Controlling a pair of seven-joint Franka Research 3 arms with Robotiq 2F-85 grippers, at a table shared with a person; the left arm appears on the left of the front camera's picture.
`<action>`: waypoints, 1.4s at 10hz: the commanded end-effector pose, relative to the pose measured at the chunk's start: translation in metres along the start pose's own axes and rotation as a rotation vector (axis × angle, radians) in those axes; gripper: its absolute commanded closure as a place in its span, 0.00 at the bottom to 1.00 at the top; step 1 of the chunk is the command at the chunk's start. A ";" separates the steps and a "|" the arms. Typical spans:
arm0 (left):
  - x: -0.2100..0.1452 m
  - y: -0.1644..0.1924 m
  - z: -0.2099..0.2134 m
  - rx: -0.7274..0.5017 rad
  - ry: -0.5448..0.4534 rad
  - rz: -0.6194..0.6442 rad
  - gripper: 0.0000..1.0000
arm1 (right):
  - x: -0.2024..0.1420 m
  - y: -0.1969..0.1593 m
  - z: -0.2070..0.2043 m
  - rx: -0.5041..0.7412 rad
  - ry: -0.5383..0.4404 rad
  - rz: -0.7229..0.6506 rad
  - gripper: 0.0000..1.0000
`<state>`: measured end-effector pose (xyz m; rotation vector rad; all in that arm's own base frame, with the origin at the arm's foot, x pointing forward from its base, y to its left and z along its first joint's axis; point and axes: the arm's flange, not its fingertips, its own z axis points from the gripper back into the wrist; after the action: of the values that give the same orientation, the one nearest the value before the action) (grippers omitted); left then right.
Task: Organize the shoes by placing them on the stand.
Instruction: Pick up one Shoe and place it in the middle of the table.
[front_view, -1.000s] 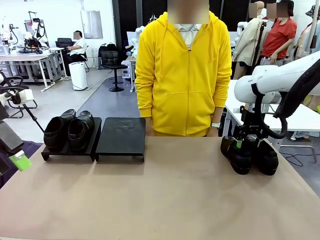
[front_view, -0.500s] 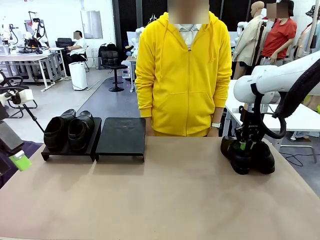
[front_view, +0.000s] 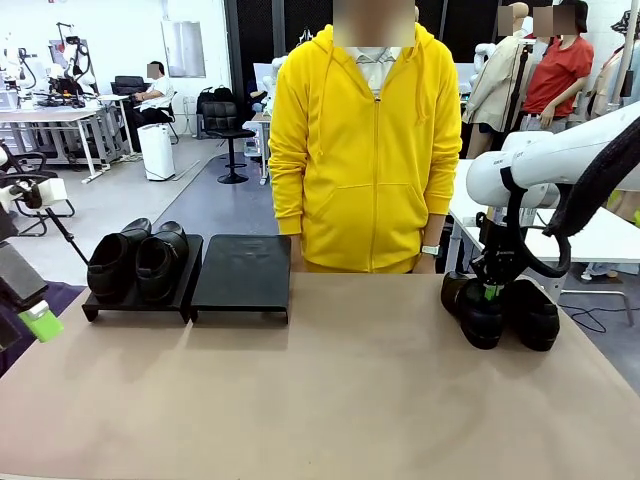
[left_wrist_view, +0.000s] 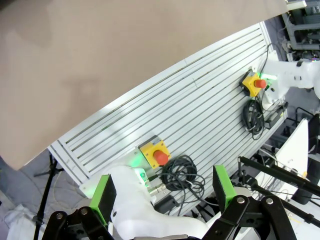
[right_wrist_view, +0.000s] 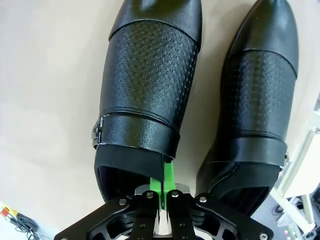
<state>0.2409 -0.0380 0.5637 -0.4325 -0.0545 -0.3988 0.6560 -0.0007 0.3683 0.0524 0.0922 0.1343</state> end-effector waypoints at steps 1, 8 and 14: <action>0.001 -0.002 0.002 -0.011 -0.011 0.010 0.00 | 0.007 0.000 0.002 0.058 0.008 0.041 1.00; 0.001 -0.002 0.002 -0.011 -0.011 0.010 0.00 | -0.073 0.004 0.096 0.258 -0.079 0.150 1.00; 0.001 -0.002 0.002 -0.011 -0.011 0.010 0.00 | -0.247 0.019 0.092 0.386 -0.203 0.044 1.00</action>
<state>0.2411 -0.0380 0.5639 -0.4327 -0.0548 -0.3985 0.4327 -0.0342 0.4920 0.4351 -0.0632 0.1574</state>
